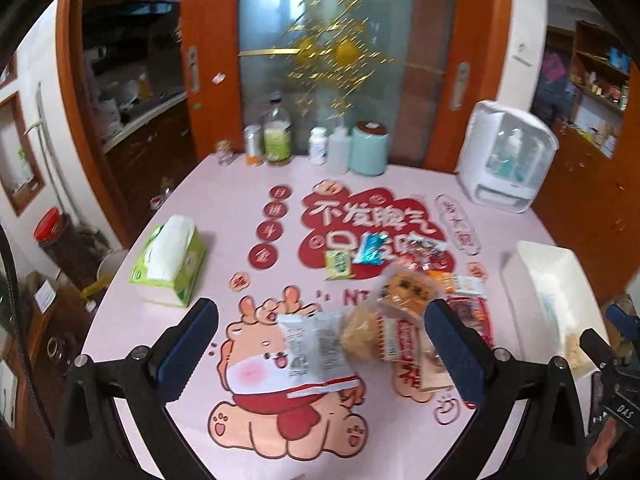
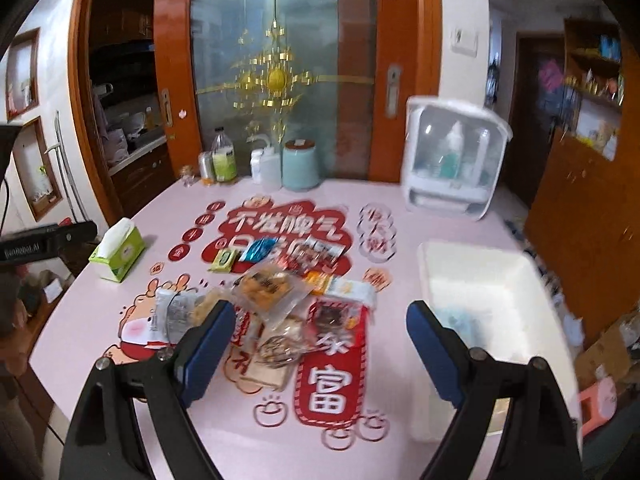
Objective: Organize snacks
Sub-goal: 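Move both tools back over the snack pile, then grasp the grey snack pouch with the left tool while the right tool grasps the nut bag, then carry both pouches into the white tray and open both tools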
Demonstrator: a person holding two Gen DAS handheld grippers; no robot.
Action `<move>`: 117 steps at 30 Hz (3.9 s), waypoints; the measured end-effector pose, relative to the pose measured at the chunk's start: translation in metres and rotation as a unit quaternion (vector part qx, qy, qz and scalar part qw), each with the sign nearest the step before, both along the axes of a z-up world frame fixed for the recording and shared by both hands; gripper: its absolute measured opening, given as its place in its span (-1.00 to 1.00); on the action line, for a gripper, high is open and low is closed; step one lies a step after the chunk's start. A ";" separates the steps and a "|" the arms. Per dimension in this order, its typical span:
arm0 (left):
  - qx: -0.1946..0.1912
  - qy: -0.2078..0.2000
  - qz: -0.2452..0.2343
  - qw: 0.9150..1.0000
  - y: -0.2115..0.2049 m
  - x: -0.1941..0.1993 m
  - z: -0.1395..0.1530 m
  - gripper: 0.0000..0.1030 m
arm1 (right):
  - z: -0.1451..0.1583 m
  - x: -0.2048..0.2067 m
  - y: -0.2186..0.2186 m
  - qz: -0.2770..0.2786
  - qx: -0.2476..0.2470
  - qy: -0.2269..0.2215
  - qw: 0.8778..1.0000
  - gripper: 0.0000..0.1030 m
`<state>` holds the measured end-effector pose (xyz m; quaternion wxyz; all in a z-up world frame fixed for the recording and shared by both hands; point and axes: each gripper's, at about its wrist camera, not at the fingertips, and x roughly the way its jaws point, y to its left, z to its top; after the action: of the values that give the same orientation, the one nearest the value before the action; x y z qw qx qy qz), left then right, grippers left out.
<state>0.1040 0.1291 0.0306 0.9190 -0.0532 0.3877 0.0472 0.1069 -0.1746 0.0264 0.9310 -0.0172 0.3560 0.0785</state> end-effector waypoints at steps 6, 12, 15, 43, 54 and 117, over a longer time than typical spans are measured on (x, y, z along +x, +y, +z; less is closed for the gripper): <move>0.016 0.055 0.005 0.998 0.007 0.028 -0.057 0.99 | -0.044 0.033 0.013 0.017 0.023 0.057 0.998 0.71; -0.009 0.124 0.006 0.992 0.014 0.056 -0.126 0.99 | -0.092 0.062 0.014 0.005 0.043 0.120 0.992 0.69; -0.018 0.152 0.004 0.988 0.014 0.069 -0.156 0.99 | -0.118 0.077 0.007 -0.007 0.073 0.162 0.984 0.60; -0.041 0.203 0.026 0.978 0.013 0.110 -0.227 0.35 | -0.191 0.096 0.046 0.021 0.071 0.245 0.967 -0.25; -0.052 0.175 0.024 0.983 0.002 0.089 -0.199 -0.21 | -0.173 0.078 0.035 0.026 0.087 0.213 0.973 -0.26; -0.008 0.098 -0.317 0.943 -0.438 0.152 -0.107 -0.20 | -0.089 0.051 -0.239 -0.293 -0.008 0.042 0.955 -0.24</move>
<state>0.2557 -0.3088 -0.0762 0.8433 0.0701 0.4731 -0.2450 0.1583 -0.4139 -0.0628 0.8972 0.0838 0.3846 -0.2004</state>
